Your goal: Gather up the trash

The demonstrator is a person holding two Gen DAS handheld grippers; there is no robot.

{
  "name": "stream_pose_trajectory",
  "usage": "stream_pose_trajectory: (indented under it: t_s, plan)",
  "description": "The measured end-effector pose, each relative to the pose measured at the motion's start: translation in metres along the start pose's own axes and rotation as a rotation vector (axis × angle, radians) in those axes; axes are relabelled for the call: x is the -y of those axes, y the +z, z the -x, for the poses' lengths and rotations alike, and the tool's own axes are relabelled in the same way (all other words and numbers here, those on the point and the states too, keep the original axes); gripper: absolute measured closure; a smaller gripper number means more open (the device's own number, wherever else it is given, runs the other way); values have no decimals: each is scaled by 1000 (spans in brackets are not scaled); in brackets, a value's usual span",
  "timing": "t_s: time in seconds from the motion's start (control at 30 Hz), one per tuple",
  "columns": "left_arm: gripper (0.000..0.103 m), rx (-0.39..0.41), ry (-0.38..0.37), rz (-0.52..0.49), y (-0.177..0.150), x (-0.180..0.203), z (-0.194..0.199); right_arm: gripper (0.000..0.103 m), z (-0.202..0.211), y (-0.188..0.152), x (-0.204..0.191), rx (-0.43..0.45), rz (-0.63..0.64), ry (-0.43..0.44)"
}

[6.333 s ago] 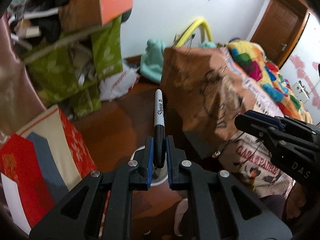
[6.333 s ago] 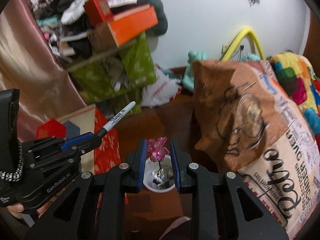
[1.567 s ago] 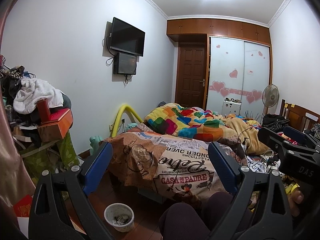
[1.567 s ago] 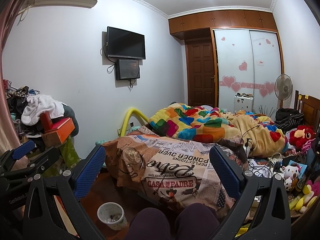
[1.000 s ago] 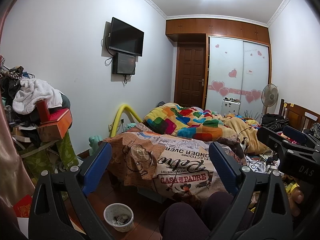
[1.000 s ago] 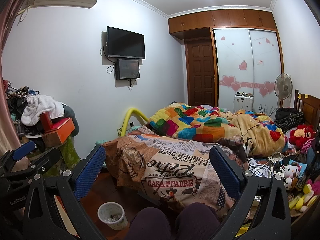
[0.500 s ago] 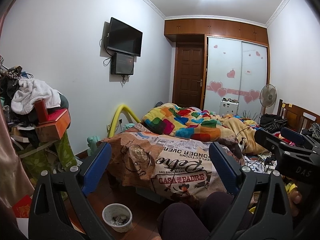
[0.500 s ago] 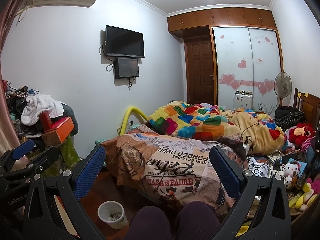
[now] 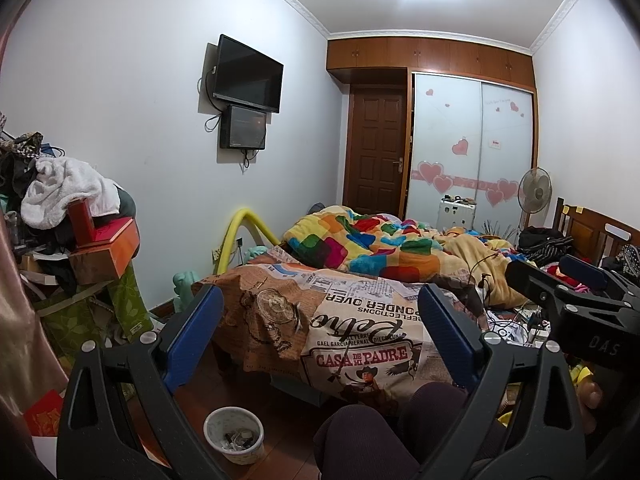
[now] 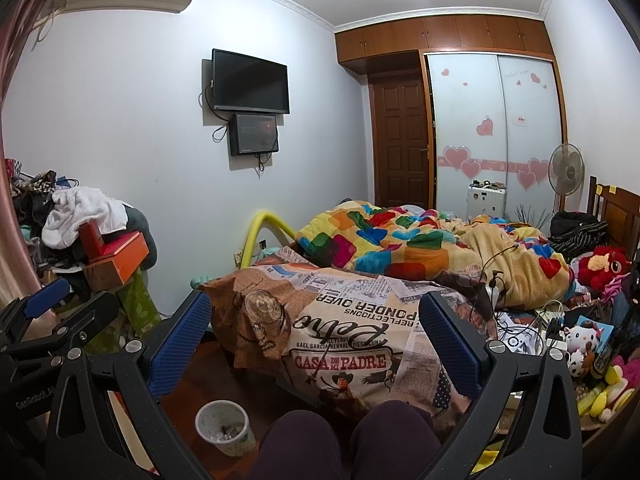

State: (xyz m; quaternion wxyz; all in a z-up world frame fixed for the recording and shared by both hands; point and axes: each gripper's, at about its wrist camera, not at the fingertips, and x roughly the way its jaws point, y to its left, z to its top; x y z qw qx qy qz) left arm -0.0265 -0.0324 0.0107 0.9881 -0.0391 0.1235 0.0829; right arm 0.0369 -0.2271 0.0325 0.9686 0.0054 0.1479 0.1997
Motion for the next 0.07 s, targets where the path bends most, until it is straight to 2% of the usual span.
stream_pose_trajectory:
  t_s: [0.07]
  plan:
    - [5, -1, -1, 0, 0, 0, 0, 0, -1, -1, 0, 0, 0, -1]
